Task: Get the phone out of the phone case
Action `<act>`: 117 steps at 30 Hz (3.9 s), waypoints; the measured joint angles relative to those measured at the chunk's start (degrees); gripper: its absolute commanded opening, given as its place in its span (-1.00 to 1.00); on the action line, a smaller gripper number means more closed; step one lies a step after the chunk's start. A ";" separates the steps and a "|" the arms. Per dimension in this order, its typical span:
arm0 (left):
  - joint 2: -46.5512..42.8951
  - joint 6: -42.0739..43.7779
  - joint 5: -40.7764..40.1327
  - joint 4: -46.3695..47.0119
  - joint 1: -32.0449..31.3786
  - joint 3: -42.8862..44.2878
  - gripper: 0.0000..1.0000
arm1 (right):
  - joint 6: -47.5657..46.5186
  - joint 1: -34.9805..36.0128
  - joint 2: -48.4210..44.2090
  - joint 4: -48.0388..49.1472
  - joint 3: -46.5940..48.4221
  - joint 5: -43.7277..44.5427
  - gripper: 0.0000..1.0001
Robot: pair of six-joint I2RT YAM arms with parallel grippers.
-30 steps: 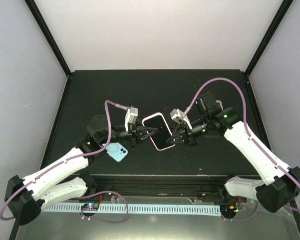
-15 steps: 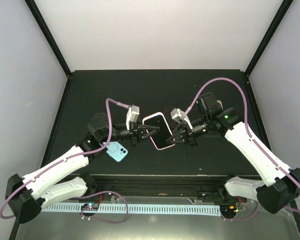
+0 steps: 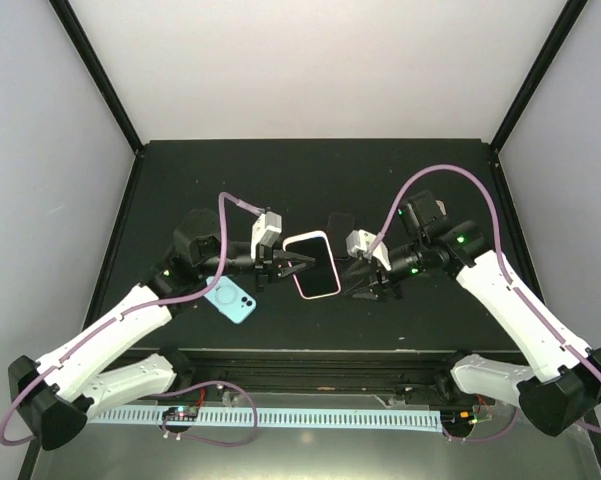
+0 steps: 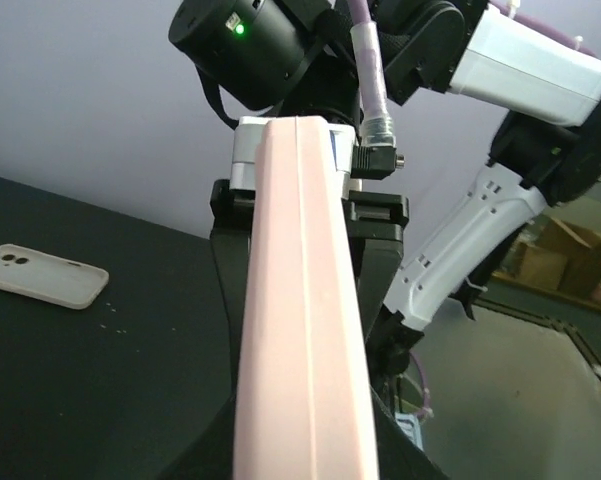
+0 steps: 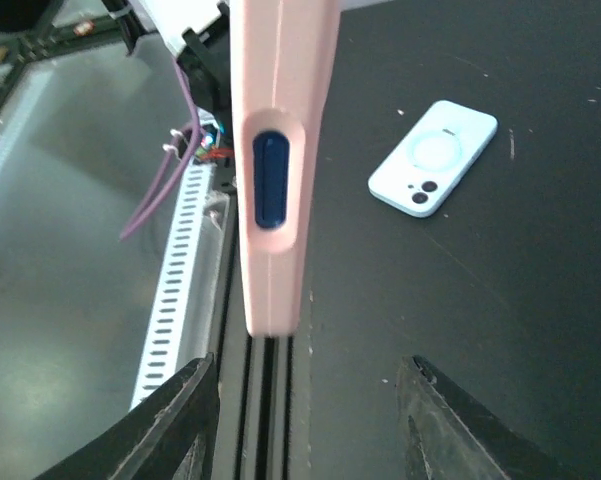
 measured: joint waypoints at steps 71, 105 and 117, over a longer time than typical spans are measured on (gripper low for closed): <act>11.39 -12.66 32.06 17.59 10.56 -3.32 -0.97 | -1.05 23.76 -3.32 6.58 0.13 28.22 -0.85; 12.59 -13.75 23.74 19.91 12.28 -3.28 -0.97 | 18.14 14.62 -1.07 15.17 -0.55 33.53 -0.26; 12.57 -14.82 25.90 20.20 12.28 -2.73 -0.97 | 28.74 10.27 0.46 15.50 0.15 21.16 -0.07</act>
